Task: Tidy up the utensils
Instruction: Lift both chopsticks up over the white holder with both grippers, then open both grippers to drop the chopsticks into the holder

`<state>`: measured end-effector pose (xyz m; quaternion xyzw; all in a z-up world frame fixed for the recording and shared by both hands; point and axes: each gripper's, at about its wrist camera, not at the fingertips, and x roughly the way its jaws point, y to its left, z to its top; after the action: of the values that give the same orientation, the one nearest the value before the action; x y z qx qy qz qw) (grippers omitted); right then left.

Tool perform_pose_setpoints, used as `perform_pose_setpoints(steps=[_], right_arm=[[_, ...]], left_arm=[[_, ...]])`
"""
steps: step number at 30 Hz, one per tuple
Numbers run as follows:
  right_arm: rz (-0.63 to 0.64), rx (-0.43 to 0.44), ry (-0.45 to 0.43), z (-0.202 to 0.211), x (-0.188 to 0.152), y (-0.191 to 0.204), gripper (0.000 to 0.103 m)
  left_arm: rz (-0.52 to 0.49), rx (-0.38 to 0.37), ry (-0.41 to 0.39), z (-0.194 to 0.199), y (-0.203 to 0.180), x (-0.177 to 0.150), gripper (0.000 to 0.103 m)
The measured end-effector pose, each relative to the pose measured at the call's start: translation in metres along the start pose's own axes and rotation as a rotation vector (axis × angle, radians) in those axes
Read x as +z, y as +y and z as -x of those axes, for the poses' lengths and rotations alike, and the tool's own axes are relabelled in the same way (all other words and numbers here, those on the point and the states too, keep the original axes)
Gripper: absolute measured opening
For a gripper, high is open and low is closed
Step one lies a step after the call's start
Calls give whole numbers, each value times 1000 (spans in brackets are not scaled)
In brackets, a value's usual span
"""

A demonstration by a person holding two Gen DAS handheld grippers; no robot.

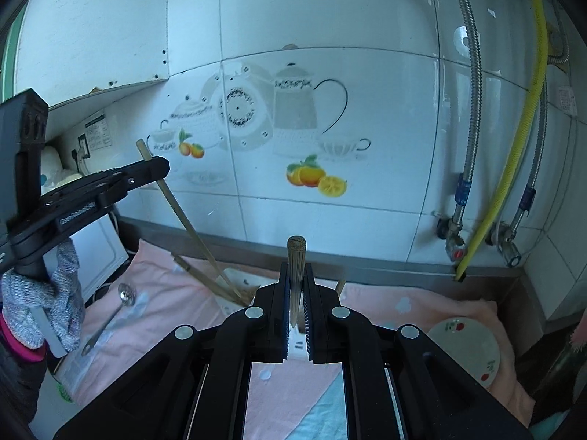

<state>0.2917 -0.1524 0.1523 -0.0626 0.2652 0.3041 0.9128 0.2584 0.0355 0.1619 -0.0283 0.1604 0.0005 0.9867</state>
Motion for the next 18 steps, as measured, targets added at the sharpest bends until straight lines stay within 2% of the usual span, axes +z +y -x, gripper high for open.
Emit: perform_pose_setpoints(steps=[4, 9, 18], right_arm=[[4, -16, 4, -10, 5, -1, 6], [15, -41, 53, -33, 1, -2, 7], [1, -53, 126, -71, -16, -5, 7]], left_arm=[[21, 11, 43, -20, 10, -9, 5], [50, 35, 105, -39, 23, -30, 5], [71, 26, 166, -51, 33, -46, 6]])
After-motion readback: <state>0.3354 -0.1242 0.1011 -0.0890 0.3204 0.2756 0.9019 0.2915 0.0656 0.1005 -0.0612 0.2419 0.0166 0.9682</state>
